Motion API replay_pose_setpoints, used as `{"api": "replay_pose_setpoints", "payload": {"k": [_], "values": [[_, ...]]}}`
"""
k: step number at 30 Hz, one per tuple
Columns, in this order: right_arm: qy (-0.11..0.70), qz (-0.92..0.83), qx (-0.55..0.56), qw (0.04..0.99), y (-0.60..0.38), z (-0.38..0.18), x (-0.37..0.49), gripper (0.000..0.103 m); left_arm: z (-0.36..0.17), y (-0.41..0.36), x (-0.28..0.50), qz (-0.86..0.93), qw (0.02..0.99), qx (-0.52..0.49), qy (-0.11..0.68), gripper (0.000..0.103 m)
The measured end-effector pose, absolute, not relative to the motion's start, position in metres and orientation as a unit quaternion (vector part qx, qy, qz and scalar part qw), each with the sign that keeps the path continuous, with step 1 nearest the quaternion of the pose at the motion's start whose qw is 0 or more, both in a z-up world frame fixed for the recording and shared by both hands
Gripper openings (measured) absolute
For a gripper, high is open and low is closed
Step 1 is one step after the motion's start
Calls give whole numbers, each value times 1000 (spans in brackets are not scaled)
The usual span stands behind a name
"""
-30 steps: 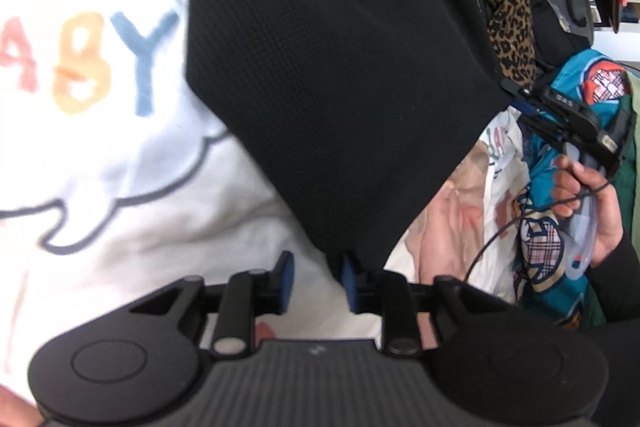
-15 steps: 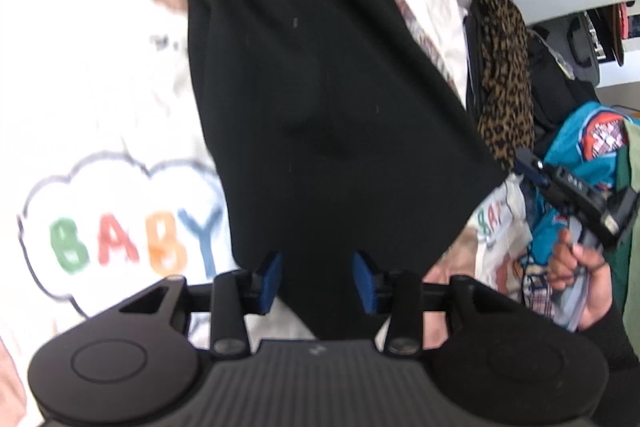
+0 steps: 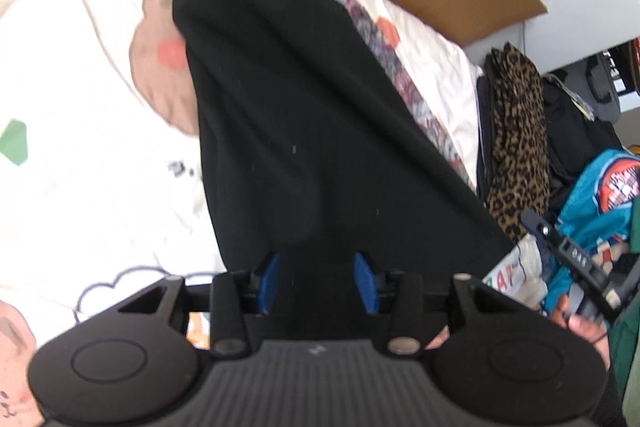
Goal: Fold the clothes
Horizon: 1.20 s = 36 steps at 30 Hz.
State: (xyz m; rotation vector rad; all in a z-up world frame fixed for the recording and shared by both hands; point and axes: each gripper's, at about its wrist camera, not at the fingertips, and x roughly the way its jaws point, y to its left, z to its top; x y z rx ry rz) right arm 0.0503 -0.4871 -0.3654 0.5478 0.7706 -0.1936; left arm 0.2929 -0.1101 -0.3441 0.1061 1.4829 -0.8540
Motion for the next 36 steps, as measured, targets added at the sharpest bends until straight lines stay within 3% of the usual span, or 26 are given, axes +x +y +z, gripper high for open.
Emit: {"api": "replay_pose_setpoints", "payload": {"k": [17,36], "values": [[341,-63,237,908,-466,-364,75,45,-289,-180,352,-359,729,67,579,50],[350,-29,195,916,-457,-376,112,43,-320,-299,390,-374,755,61,535,48]]}}
